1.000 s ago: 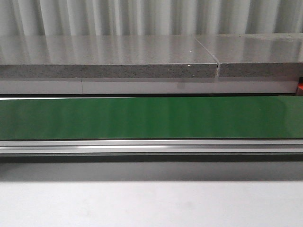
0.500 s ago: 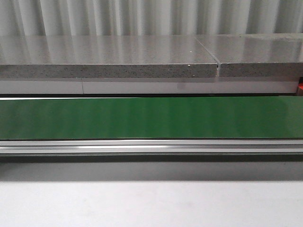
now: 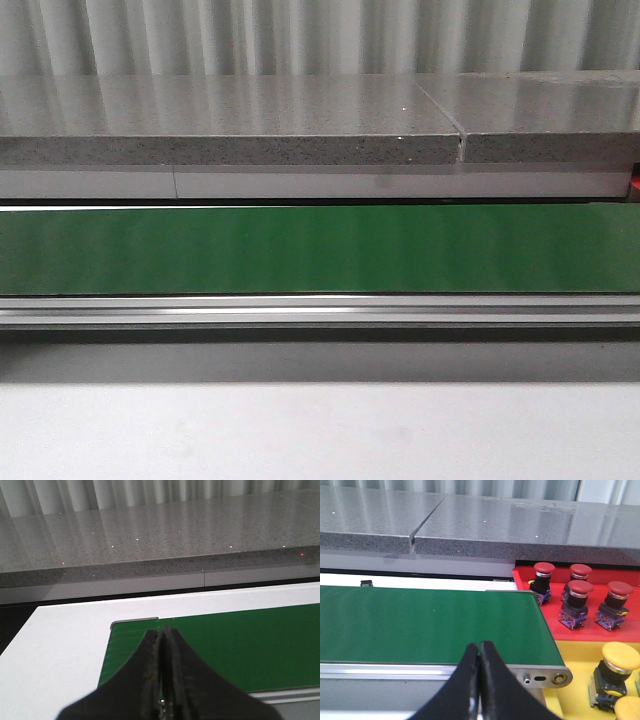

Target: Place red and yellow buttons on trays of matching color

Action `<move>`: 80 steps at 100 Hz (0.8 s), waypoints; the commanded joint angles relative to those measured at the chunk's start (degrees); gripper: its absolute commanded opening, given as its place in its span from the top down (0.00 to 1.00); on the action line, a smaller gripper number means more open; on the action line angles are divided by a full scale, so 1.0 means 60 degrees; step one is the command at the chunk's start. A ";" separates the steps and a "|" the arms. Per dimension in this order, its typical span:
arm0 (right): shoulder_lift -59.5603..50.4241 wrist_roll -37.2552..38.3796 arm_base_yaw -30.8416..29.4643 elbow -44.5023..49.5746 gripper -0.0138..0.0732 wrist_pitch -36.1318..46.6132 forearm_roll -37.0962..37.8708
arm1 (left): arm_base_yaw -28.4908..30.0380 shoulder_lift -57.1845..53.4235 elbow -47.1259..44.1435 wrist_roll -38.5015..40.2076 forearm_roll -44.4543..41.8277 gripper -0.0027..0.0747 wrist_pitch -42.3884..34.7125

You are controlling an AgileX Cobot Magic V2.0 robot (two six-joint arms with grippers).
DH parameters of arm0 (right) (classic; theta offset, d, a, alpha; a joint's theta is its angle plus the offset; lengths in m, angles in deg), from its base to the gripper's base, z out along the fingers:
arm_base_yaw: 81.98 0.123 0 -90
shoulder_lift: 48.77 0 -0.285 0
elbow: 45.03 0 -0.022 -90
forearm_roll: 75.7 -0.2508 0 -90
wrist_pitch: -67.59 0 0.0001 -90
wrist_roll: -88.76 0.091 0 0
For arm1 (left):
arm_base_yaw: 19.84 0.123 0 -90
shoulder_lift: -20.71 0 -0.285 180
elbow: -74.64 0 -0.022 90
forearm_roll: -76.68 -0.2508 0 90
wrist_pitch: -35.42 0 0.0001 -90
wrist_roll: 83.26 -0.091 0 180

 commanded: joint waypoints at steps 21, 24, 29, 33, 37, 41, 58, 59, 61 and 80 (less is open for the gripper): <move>-0.0133 -0.0018 0.0009 -0.0048 0.92 0.0784 0.0093 | -0.0040 -0.2098 -0.1257 0.0347 -0.0192 0.99 -0.0905; -0.0133 -0.0018 0.0009 -0.0048 0.92 0.0784 0.0093 | -0.0040 -0.2268 -0.1348 0.0347 -0.0192 0.99 -0.0905; -0.0133 -0.0018 0.0009 -0.0048 0.92 0.0784 0.0093 | -0.0040 -0.2440 -0.1502 0.0347 -0.0192 0.99 -0.0936; -0.0133 -0.0018 0.0009 -0.0048 0.92 0.0775 0.0092 | -0.0040 -0.2398 -0.1602 0.0370 -0.0234 0.99 -0.0981; -0.0133 -0.0018 0.0009 -0.0048 0.92 0.0777 0.0092 | -0.0040 -0.2398 -0.1688 0.0420 -0.0234 0.99 -0.0981; -0.0133 -0.0018 0.0009 -0.0048 0.92 0.0777 0.0092 | -0.0040 -0.2398 -0.1795 0.0523 -0.0283 0.99 -0.1076; -0.0133 -0.0018 0.0009 -0.0048 0.92 0.0787 0.0092 | -0.0040 -0.2398 -0.2173 0.0698 -0.0361 0.99 -0.1694; -0.0133 -0.0018 0.0009 -0.0048 0.92 0.0787 0.0092 | -0.0040 -0.2398 -0.2219 0.0698 -0.0361 0.99 -0.1694; -0.0133 -0.0018 0.0009 -0.0048 0.92 0.0787 0.0092 | -0.0040 -0.2398 -0.2229 0.0698 -0.0361 0.99 -0.1694; -0.0133 -0.0018 0.0009 -0.0048 0.92 0.0777 0.0092 | -0.0040 -0.2398 -0.2229 0.0754 -0.0361 0.99 -0.1624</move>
